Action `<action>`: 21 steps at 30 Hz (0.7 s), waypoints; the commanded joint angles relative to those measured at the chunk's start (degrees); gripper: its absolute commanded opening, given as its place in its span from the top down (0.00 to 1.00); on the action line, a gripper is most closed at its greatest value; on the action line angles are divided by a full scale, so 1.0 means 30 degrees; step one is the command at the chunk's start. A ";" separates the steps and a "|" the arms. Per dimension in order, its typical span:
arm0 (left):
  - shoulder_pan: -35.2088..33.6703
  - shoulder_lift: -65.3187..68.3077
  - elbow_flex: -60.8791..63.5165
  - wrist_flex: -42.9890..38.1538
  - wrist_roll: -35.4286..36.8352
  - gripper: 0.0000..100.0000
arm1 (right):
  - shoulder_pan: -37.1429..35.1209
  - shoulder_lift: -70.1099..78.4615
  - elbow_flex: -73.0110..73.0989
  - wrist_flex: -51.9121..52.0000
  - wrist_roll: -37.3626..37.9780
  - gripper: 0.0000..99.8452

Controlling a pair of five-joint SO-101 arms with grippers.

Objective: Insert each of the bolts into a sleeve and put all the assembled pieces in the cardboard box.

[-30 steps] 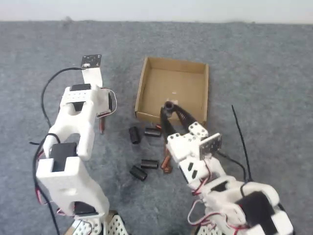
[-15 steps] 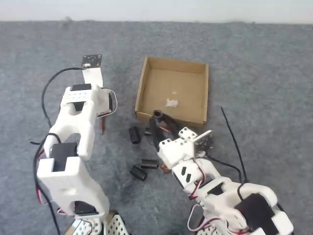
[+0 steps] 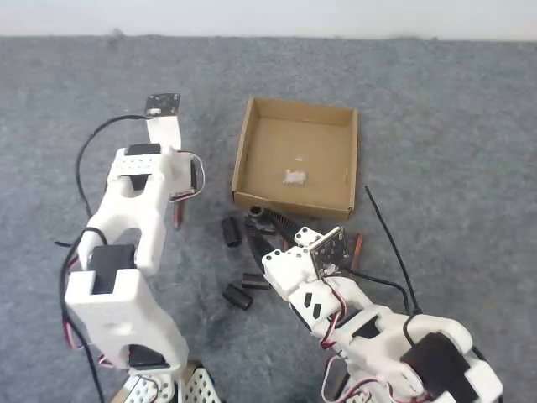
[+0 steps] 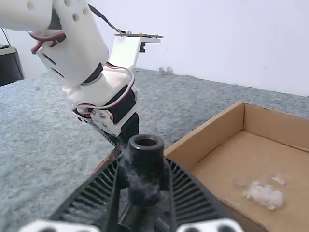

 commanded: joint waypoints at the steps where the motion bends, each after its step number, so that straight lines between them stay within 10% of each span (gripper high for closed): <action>1: 0.0586 -0.1524 0.0103 -0.1114 -0.0703 0.99 | -0.0161 -0.0806 0.0352 -0.0015 0.0234 0.99; 21: 0.1260 -0.4220 0.5846 -1.1253 -0.0674 0.99 | -0.0103 -0.0777 0.0352 0.0044 -0.0733 0.99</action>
